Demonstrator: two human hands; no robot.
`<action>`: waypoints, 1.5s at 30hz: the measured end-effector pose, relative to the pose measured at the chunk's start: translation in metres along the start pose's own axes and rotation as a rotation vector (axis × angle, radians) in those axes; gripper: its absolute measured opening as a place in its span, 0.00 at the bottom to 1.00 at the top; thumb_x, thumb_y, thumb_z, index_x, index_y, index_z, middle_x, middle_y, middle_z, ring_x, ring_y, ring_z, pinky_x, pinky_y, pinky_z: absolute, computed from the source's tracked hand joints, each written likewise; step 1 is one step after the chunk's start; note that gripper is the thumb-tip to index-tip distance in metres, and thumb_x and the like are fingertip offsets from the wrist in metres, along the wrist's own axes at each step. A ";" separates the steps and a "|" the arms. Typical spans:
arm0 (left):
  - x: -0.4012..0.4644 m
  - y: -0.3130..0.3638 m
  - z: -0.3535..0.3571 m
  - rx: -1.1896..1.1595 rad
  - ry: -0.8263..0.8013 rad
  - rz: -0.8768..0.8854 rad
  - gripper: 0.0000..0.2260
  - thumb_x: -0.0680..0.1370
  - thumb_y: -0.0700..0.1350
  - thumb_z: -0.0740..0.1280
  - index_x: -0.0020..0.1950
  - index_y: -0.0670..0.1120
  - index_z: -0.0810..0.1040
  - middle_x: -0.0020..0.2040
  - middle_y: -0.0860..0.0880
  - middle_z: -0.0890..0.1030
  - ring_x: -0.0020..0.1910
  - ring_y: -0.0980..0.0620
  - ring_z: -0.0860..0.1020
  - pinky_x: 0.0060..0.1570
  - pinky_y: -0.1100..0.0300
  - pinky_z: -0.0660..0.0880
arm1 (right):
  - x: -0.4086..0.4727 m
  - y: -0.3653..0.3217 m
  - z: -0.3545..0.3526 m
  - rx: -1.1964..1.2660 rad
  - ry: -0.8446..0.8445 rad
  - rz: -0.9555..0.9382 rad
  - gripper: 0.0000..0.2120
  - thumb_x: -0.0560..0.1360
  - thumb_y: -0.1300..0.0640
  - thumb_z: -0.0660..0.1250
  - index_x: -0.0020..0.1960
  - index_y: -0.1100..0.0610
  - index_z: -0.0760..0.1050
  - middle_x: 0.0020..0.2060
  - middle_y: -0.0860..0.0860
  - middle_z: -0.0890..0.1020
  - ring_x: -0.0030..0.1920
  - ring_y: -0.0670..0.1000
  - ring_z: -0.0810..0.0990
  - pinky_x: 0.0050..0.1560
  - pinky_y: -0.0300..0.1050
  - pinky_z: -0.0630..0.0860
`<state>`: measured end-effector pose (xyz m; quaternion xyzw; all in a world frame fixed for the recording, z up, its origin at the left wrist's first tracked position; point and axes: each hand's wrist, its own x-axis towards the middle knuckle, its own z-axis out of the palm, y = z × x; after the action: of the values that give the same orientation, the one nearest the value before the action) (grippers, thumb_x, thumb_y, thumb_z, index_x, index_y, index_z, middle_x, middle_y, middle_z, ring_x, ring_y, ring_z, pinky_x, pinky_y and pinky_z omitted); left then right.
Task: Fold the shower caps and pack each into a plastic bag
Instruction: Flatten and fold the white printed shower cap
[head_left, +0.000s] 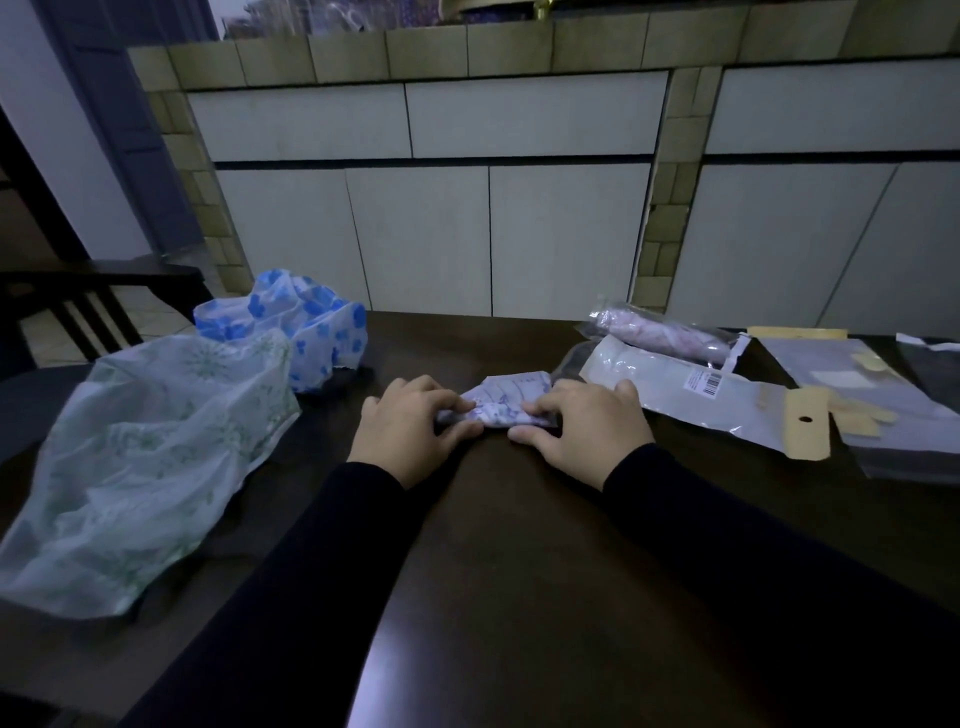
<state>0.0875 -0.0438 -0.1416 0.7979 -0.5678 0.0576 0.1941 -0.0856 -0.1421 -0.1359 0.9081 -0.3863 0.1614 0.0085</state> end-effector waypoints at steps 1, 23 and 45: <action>-0.001 0.000 0.000 0.008 0.000 0.001 0.15 0.75 0.63 0.63 0.58 0.61 0.79 0.56 0.57 0.75 0.56 0.54 0.70 0.49 0.56 0.63 | 0.000 0.001 -0.001 0.012 -0.018 0.012 0.22 0.74 0.33 0.59 0.60 0.44 0.77 0.54 0.45 0.78 0.54 0.48 0.76 0.59 0.51 0.64; -0.005 0.015 -0.007 0.060 0.076 -0.182 0.09 0.79 0.57 0.61 0.55 0.57 0.76 0.60 0.52 0.72 0.59 0.50 0.70 0.56 0.48 0.63 | 0.010 -0.004 0.012 0.130 0.157 0.149 0.16 0.76 0.36 0.58 0.55 0.44 0.75 0.49 0.46 0.79 0.54 0.50 0.74 0.56 0.52 0.63; -0.005 0.023 -0.001 0.119 0.057 -0.024 0.14 0.80 0.58 0.57 0.62 0.58 0.75 0.57 0.56 0.76 0.56 0.54 0.73 0.58 0.50 0.64 | 0.014 0.005 -0.004 0.049 0.003 -0.059 0.15 0.80 0.43 0.55 0.60 0.42 0.77 0.55 0.44 0.79 0.58 0.51 0.73 0.58 0.50 0.61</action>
<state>0.0643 -0.0457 -0.1369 0.8128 -0.5479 0.1117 0.1631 -0.0810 -0.1544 -0.1285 0.9188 -0.3554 0.1717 -0.0086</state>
